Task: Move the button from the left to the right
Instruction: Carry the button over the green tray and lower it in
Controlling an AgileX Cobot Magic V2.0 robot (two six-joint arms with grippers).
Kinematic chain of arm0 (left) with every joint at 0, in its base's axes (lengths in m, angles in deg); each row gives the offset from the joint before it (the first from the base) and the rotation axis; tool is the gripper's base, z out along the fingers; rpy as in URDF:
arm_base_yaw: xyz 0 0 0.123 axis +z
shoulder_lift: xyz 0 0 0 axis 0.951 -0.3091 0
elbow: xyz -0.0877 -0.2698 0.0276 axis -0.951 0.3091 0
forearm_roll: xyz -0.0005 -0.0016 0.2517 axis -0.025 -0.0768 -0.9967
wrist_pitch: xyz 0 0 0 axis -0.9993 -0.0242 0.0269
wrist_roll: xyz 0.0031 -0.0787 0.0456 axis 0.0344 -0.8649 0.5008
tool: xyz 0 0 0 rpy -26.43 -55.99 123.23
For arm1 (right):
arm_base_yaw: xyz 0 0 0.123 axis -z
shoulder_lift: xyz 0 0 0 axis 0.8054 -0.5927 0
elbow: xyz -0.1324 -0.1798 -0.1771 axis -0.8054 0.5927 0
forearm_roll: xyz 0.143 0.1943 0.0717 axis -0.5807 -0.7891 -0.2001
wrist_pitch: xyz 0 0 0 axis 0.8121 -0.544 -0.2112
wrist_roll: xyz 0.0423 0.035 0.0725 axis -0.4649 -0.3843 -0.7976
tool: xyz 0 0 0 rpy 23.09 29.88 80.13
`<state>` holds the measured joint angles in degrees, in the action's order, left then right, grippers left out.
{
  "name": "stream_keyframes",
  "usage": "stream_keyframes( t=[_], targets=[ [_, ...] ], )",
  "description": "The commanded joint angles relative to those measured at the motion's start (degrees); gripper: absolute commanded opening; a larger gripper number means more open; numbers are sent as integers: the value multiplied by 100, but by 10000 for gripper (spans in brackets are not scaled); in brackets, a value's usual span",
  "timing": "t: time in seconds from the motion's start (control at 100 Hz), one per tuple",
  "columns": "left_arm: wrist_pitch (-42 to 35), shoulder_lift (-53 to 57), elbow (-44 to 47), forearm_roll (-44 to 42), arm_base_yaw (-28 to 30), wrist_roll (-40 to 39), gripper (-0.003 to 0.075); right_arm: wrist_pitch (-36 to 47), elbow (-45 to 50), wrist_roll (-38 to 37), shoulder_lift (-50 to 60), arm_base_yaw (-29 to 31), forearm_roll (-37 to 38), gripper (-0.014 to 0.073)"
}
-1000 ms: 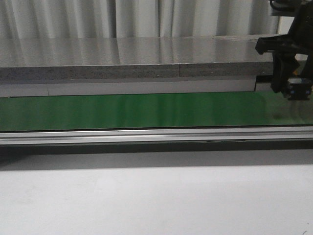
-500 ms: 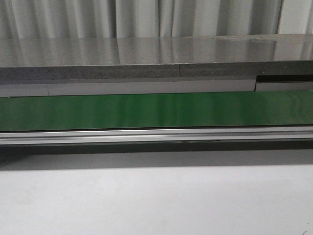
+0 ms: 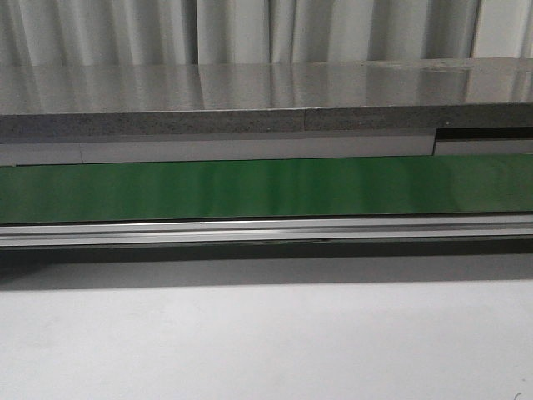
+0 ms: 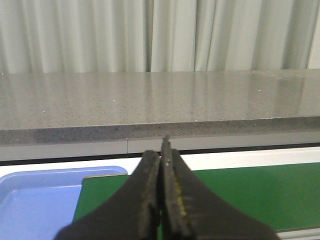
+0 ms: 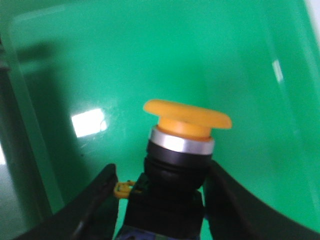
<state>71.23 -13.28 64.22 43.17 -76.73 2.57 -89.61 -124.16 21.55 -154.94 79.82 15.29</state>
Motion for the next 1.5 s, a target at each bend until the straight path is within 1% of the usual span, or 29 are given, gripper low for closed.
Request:
stream_keyframes(
  t=[0.0, 0.13, 0.32, 0.41, 0.46, 0.53, 0.65, 0.7, 0.79, 0.92, 1.05, 1.25, 1.37, 1.49],
  targets=[
    [-443, -49, -148, 32, -48, -15, -20, 58, -159, 260, 101, 11, -344, 122],
    [-443, -49, -148, 32, -48, -15, -20, -8, -154, 495, -85, 0, -763, 122],
    [-443, -49, -148, 32, -48, -15, -20, -9, -143, 495, -140, 0, -747, 127],
    [-443, -49, -148, 32, -48, -15, -20, 2, -143, 495, -160, 5, -741, 159],
    [-443, -49, -148, 32, -48, -15, -20, 2, -143, 490, -160, 5, -729, 197],
    [-443, -49, -148, 32, -48, -15, -20, -9, -143, 490, -179, 5, -723, 275],
    [-443, -49, -148, 32, -48, -15, -20, -36, -143, 484, -185, 5, -723, 456],
    [-443, -49, -148, 32, -48, -15, -20, -36, -143, 484, -185, 5, -717, 513],
    [-443, -49, -148, 32, -48, -15, -20, -47, -143, 484, -185, 5, -685, 566],
    [-443, -49, -148, 32, -48, -15, -20, -103, -143, 458, -185, 5, -609, 566],
    [-443, -49, -148, 32, -48, -15, -20, -117, -143, 254, -97, 5, -486, 565],
    [-443, -49, -148, 32, -48, -15, -20, 292, -143, 146, 512, -37, -500, 564],
    [-443, -49, -148, 32, -48, -15, -20, 586, -143, 146, 1018, -224, -680, 564],
    [-443, -49, -148, 32, -48, -15, -20, 786, -143, 146, 1415, -620, -722, 564]
  ],
)
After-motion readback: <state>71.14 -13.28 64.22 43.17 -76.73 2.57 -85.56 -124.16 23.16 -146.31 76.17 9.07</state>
